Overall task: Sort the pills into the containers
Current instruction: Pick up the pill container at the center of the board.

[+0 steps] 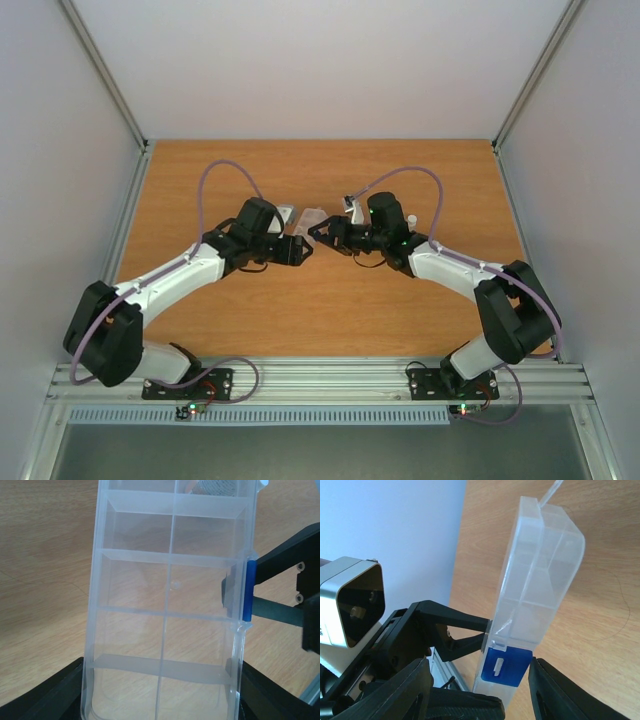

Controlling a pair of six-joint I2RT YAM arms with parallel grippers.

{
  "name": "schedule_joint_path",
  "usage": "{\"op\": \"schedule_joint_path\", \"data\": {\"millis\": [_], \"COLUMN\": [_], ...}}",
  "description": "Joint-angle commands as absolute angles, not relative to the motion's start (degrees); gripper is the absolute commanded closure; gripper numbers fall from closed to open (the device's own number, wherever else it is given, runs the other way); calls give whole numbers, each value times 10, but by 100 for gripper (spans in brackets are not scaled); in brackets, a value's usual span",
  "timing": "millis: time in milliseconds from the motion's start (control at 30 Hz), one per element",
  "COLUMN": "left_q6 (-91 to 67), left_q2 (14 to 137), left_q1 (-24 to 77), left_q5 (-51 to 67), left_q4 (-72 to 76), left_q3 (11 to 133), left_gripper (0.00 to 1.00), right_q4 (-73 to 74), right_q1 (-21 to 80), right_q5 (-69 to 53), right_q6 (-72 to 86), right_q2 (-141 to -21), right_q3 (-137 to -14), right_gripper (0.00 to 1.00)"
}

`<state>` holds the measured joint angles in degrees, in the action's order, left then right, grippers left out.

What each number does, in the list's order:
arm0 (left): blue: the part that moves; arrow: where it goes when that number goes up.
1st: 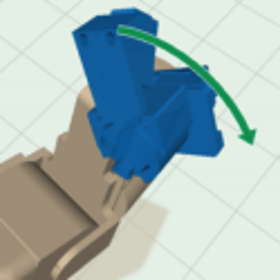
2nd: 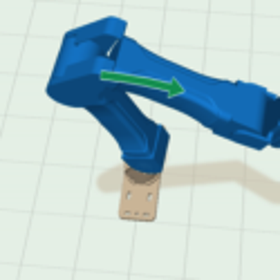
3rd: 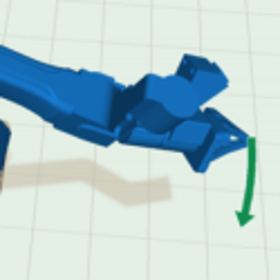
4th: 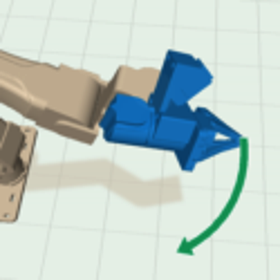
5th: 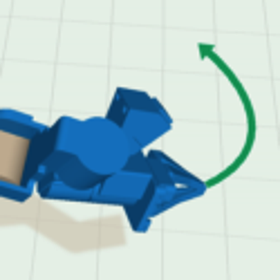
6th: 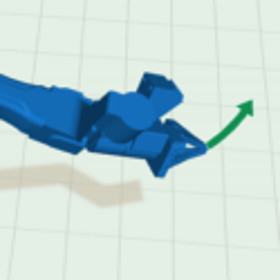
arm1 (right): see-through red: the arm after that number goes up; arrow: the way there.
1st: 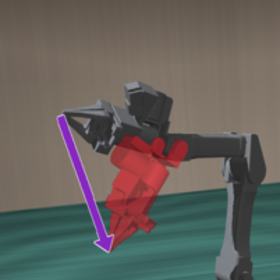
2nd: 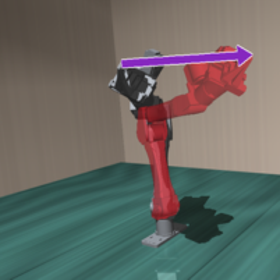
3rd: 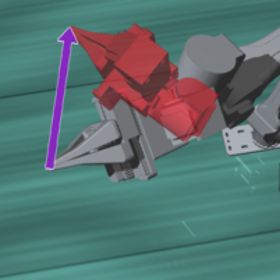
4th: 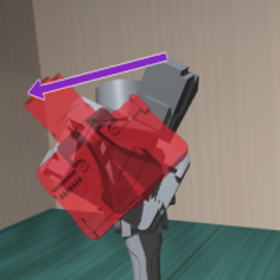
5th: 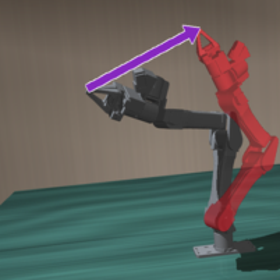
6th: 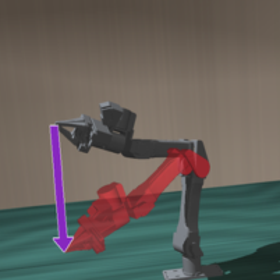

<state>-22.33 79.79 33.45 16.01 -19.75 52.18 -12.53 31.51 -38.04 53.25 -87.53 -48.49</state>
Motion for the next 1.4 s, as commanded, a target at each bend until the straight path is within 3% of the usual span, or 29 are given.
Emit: {"op": "schedule_joint_path", "data": {"millis": [0,400,900,1367], "left_q6": [-232,-240,-238,-214], "left_q2": [779,772,782,827], "left_q1": [331,331,331,332], "left_q5": [180,188,154,85], "left_q4": [-167,-161,-180,-226], "left_q3": [509,501,482,525], "left_gripper": [50,50,51,54], "right_q4": [-162,-197,-221,-214], "right_q1": [318,318,318,318], "right_q5": [-395,-410,-429,-427], "right_q6": [553,573,580,584], "right_q2": [-869,-868,-883,-888], "right_q3": [-473,-460,-463,-498], "right_gripper": [45,50,79,84]}}
